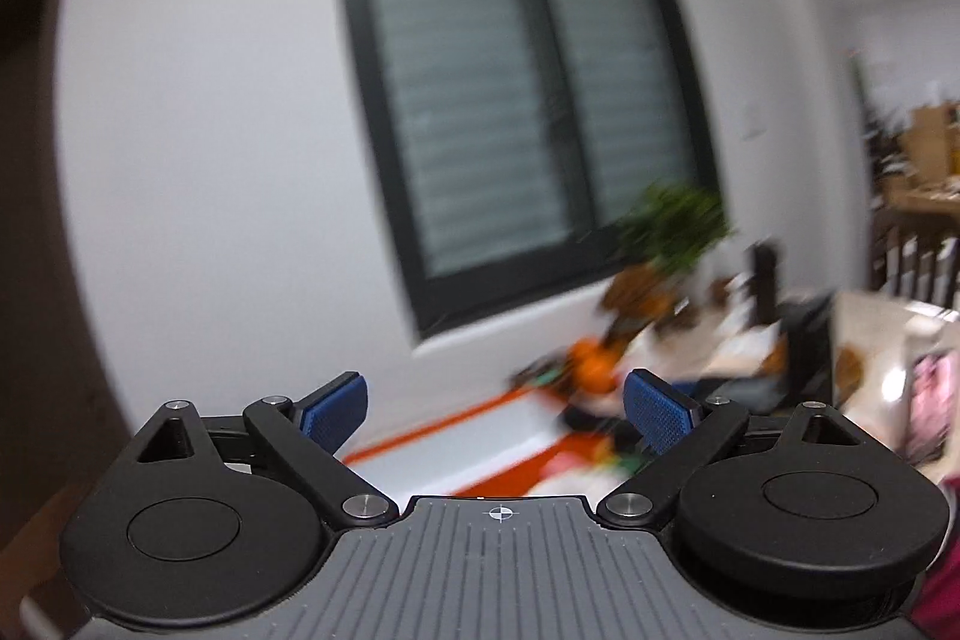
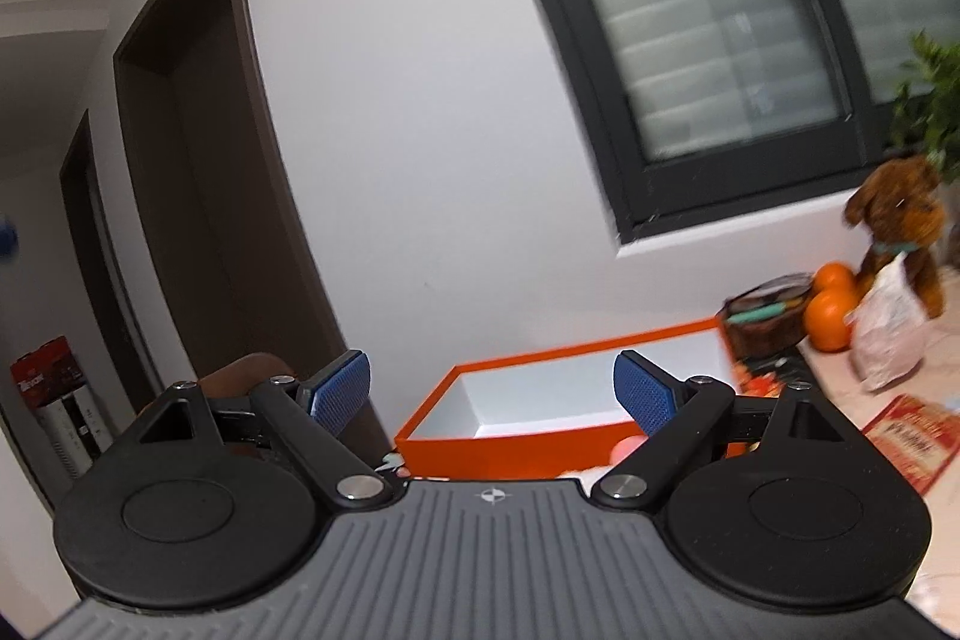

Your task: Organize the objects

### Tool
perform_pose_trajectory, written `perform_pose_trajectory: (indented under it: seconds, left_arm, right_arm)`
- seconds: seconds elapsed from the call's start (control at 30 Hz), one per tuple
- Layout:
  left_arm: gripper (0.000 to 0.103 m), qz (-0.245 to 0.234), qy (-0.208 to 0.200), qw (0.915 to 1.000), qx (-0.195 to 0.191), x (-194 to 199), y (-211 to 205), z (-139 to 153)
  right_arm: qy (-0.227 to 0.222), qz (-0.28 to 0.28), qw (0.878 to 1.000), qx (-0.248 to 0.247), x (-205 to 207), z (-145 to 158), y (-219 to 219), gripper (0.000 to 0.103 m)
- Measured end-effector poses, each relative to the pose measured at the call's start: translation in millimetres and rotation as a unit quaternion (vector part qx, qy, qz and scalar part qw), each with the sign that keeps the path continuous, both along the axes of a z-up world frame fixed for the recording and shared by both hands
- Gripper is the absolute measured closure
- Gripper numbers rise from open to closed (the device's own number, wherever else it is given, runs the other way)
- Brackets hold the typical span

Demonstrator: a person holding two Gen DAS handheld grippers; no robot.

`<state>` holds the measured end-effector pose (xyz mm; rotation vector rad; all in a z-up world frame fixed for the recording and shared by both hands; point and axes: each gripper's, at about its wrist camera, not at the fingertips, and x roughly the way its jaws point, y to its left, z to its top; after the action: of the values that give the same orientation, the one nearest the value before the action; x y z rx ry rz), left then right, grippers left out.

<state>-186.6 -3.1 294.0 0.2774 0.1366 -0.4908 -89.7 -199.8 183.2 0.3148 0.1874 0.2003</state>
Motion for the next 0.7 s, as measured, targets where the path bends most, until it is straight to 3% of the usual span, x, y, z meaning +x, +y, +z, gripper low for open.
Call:
perform_pose_trajectory:
  seconds: [0.2, 0.4, 0.53, 0.7]
  left_arm:
    - [0.0, -0.066, -0.02, 0.9968, -0.041, -0.4, -67.6, 33.7]
    - [0.0, -0.104, -0.001, 0.9893, -0.103, 43.0, -93.4, 36.9]
    - [0.0, -0.111, 0.037, 0.984, -0.134, 86.8, -83.3, -5.6]
    - [0.0, -0.061, 0.096, 0.9886, -0.099, 148.4, -67.1, -111.8]
  right_arm:
    - [-0.015, -0.057, 0.998, -0.028, -28.0, 24.1, -28.8, 0.005]
    - [-0.018, -0.096, 0.995, -0.033, -37.4, 33.3, -61.7, 0.003]
    - [0.005, -0.09, 0.996, -0.004, -23.0, 2.5, -75.3, 0.003]
    - [0.066, -0.054, 0.996, 0.028, 13.5, -62.5, -75.3, 0.003]
